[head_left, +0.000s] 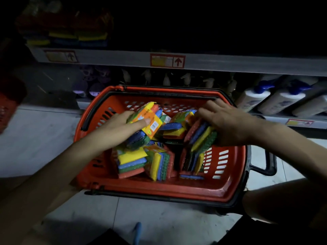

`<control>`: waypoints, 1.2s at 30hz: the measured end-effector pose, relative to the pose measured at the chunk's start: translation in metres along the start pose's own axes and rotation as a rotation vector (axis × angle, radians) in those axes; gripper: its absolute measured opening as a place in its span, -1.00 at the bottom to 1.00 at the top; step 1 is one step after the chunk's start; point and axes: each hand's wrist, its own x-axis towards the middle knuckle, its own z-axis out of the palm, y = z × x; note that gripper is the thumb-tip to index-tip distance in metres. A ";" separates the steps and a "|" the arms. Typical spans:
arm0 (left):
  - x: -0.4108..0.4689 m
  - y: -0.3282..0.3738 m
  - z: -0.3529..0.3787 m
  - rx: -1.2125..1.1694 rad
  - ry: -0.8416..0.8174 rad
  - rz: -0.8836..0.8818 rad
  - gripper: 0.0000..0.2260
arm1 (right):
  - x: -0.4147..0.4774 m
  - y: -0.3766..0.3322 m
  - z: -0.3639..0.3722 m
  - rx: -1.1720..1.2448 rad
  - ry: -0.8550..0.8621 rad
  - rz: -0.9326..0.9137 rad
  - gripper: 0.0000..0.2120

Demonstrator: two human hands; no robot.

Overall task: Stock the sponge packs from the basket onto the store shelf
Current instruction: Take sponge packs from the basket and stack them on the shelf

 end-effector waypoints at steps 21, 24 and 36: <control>0.029 -0.032 0.017 0.094 0.293 0.077 -0.65 | -0.026 -0.010 -0.017 0.032 0.354 -0.059 -0.19; 0.024 -0.026 0.029 0.372 0.466 0.351 -0.68 | -0.025 -0.012 -0.016 0.002 0.370 -0.067 -0.18; 0.006 0.012 0.143 0.830 0.139 0.683 -0.45 | -0.027 -0.010 -0.003 -0.062 0.305 0.044 -0.10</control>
